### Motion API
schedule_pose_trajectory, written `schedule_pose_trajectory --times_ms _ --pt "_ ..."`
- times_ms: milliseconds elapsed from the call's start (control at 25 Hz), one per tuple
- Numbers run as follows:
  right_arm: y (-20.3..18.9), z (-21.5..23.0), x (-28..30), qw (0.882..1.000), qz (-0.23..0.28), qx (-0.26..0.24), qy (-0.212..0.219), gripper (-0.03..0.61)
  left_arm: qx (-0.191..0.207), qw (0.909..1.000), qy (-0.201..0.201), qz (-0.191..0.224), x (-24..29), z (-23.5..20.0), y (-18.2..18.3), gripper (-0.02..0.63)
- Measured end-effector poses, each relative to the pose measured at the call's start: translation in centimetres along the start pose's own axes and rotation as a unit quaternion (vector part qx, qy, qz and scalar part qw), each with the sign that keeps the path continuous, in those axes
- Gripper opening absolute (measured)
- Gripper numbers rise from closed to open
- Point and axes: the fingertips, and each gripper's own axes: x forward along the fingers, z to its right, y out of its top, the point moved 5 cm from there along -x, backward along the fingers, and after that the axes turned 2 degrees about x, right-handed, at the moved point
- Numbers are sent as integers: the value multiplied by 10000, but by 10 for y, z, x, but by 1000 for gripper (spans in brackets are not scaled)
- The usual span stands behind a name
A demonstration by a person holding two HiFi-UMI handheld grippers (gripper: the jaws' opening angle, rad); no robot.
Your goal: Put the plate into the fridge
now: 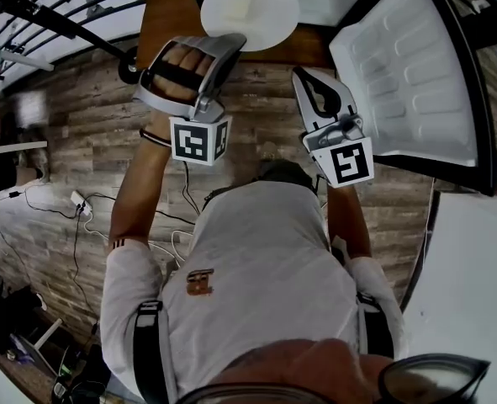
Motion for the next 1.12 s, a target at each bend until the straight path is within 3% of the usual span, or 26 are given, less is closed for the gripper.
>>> schedule_pose_trajectory --times_ms 560,1120 --pt "-12 116 36 9996 94 -88 256 32 -48 9993 -63 -355 127 -17 5 27" --pt "-24 145 48 9997 54 53 216 32 -23 9987 -232 -461 171 -19 -5 28"
